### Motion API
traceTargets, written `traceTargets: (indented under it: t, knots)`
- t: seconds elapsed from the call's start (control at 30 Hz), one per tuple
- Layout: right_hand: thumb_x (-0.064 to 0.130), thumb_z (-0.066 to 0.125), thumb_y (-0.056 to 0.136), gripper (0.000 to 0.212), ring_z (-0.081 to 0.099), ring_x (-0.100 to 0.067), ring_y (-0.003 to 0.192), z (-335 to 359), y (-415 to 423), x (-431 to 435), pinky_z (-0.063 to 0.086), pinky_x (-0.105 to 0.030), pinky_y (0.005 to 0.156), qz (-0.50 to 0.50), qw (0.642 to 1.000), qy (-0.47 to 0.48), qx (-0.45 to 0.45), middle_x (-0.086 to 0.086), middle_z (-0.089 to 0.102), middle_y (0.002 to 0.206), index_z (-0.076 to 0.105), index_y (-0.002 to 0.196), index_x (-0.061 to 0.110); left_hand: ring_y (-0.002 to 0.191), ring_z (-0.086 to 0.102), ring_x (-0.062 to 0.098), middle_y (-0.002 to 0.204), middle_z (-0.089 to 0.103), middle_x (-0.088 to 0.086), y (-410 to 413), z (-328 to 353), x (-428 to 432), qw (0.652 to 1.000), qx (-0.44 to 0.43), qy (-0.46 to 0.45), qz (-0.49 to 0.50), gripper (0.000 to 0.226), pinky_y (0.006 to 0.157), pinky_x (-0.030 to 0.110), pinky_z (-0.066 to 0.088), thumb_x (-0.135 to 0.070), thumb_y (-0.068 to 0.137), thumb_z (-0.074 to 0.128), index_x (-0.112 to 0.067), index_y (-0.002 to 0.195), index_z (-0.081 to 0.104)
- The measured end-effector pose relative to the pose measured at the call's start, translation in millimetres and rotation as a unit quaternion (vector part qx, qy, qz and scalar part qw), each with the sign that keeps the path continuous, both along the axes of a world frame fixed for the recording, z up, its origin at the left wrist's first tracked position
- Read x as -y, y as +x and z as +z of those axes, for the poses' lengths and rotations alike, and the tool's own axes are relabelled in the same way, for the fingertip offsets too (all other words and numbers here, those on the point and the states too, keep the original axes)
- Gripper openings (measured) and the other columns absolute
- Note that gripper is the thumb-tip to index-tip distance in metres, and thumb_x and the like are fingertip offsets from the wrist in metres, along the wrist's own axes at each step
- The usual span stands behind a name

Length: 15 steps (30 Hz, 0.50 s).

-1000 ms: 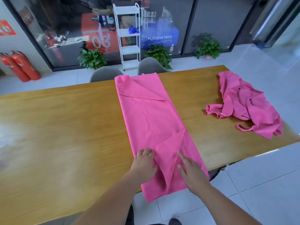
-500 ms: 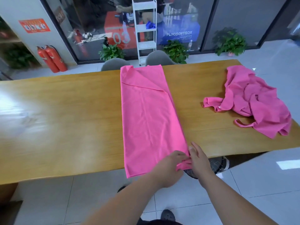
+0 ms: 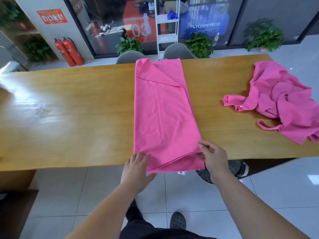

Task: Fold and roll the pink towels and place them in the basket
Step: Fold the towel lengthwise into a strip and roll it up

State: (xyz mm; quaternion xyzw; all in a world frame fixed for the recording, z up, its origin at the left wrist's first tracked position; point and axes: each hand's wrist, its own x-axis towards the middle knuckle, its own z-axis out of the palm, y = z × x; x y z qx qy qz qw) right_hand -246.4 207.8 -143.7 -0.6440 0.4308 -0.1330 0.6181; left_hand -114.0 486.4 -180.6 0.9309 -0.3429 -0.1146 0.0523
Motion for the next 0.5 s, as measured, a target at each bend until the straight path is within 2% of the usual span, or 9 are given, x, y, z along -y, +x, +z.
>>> traceTargets:
  t: [0.07, 0.1, 0.2, 0.27, 0.3, 0.37, 0.43, 0.5]
  knots:
    - [0.006, 0.066, 0.102, 0.027, 0.078, -0.022, 0.093, 12.7, 1.4, -1.8, 0.063, -0.040, 0.082, -0.030, 0.997, 0.044, 0.055, 0.001, 0.080, 0.105, 0.082, 0.108, 0.027, 0.120, 0.056, 0.026, 0.134, 0.056, -0.004, 1.5, -4.0, -5.5, 1.000, 0.014, -0.009, 0.020, 0.065, 0.092, 0.043, 0.054, -0.053, 0.080, 0.076, -0.029, 0.137, 0.055]
    - [0.005, 0.064, 0.103, 0.029, 0.079, -0.023, 0.090, 15.2, -0.3, -3.2, 0.063, -0.040, 0.080, -0.021, 0.998, 0.041, 0.043, 0.000, 0.080, 0.105, 0.082, 0.108, 0.028, 0.115, 0.059, 0.027, 0.129, 0.059, -0.003, 2.8, -5.2, -7.5, 0.999, 0.019, -0.016, 0.036, 0.059, 0.087, 0.043, 0.054, -0.042, 0.080, 0.077, -0.027, 0.134, 0.058]
    - [0.009, 0.060, 0.106, 0.034, 0.079, -0.020, 0.077, 3.2, -13.4, -3.7, 0.065, -0.048, 0.078, 0.051, 0.993, -0.009, -0.101, 0.003, 0.079, 0.106, 0.079, 0.100, 0.035, 0.107, 0.062, 0.029, 0.120, 0.064, -0.003, 6.0, -5.0, -12.4, 0.994, 0.028, -0.029, 0.099, 0.053, 0.082, 0.042, 0.051, -0.017, 0.078, 0.074, -0.022, 0.130, 0.065]
    - [0.008, 0.057, 0.107, 0.031, 0.078, -0.017, 0.068, -0.9, -16.4, -1.3, 0.063, -0.045, 0.069, 0.070, 0.985, -0.027, -0.154, 0.002, 0.076, 0.111, 0.076, 0.101, 0.032, 0.101, 0.062, 0.027, 0.113, 0.064, -0.003, 5.0, -3.4, -16.8, 0.990, 0.038, -0.045, 0.131, 0.051, 0.081, 0.040, 0.048, -0.015, 0.076, 0.075, -0.021, 0.126, 0.066]
    - [0.008, 0.056, 0.108, 0.031, 0.078, -0.017, 0.067, 2.0, -15.1, -1.0, 0.062, -0.044, 0.067, 0.064, 0.986, -0.038, -0.146, 0.003, 0.075, 0.109, 0.075, 0.101, 0.031, 0.100, 0.062, 0.026, 0.111, 0.063, -0.004, 3.9, -2.2, -19.7, 0.987, 0.037, -0.053, 0.147, 0.049, 0.082, 0.040, 0.047, -0.016, 0.077, 0.075, -0.022, 0.124, 0.065]
    - [0.009, 0.055, 0.108, 0.031, 0.078, -0.021, 0.068, 14.4, -9.0, -3.0, 0.062, -0.046, 0.073, 0.035, 0.996, -0.056, -0.063, 0.003, 0.077, 0.094, 0.075, 0.105, 0.032, 0.101, 0.061, 0.023, 0.110, 0.060, -0.006, 2.9, -0.1, -25.3, 0.979, 0.013, -0.078, 0.190, 0.040, 0.085, 0.039, 0.046, -0.021, 0.082, 0.073, -0.025, 0.121, 0.062]
    - [0.009, 0.053, 0.109, 0.034, 0.076, -0.024, 0.068, 21.1, -11.7, -7.5, 0.060, -0.043, 0.070, 0.028, 0.996, -0.084, 0.007, -0.002, 0.077, 0.079, 0.075, 0.108, 0.034, 0.097, 0.059, 0.021, 0.106, 0.057, -0.009, 0.2, 1.3, -30.7, 0.963, -0.020, -0.115, 0.244, 0.025, 0.085, 0.040, 0.047, -0.030, 0.092, 0.070, -0.028, 0.113, 0.057]
    - [0.011, 0.049, 0.110, 0.037, 0.075, -0.022, 0.065, 13.8, -21.4, -9.5, 0.058, -0.043, 0.065, 0.055, 0.992, -0.105, -0.042, -0.001, 0.076, 0.081, 0.075, 0.103, 0.037, 0.093, 0.059, 0.021, 0.101, 0.056, -0.011, -1.6, 1.2, -33.8, 0.946, -0.050, -0.130, 0.292, 0.019, 0.083, 0.042, 0.049, -0.040, 0.097, 0.065, -0.028, 0.105, 0.051]
